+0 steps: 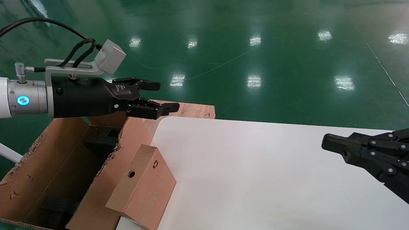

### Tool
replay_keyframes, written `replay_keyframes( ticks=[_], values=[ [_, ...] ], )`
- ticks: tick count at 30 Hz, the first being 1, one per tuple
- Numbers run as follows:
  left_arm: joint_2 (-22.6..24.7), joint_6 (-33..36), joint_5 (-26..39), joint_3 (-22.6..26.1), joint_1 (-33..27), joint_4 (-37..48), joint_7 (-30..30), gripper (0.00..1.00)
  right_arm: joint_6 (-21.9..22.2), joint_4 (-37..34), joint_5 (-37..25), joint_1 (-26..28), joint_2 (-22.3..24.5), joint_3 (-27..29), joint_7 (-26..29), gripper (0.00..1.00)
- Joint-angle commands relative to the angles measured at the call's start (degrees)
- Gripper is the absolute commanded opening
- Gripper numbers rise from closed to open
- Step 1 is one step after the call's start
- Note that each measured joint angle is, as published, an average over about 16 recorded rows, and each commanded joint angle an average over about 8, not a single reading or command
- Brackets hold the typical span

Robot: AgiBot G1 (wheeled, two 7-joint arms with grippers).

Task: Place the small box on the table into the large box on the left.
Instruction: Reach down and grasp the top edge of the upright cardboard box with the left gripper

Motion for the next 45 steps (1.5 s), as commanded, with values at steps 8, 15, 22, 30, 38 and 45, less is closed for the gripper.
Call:
replay_keyframes(
  ticks=[8, 15, 22, 30, 38, 45],
  values=[
    [3.8, 9.4, 14.5, 6.4, -10.6, -1.1, -11.5, 1.0, 0.0, 0.0, 0.0, 0.0, 0.0, 0.0, 0.0, 0.0],
    [6.2, 16.6, 18.7, 10.8, -15.9, -1.1, -15.9, 1.0, 0.0, 0.0, 0.0, 0.0, 0.0, 0.0, 0.0, 0.0],
    [6.1, 17.8, 18.8, 16.4, -18.0, -1.1, -16.8, 1.0, 0.0, 0.0, 0.0, 0.0, 0.0, 0.0, 0.0, 0.0],
    [5.1, 18.1, 15.1, 23.1, -20.7, -1.1, -17.4, 1.0, 0.0, 0.0, 0.0, 0.0, 0.0, 0.0, 0.0, 0.0],
    [4.2, 17.8, 12.5, 29.2, -23.9, -1.2, -16.2, 1.0, 0.0, 0.0, 0.0, 0.0, 0.0, 0.0, 0.0, 0.0],
    [3.8, 17.4, 11.4, 33.3, -25.7, -1.2, -15.7, 1.0, 0.0, 0.0, 0.0, 0.0, 0.0, 0.0, 0.0, 0.0]
  ],
)
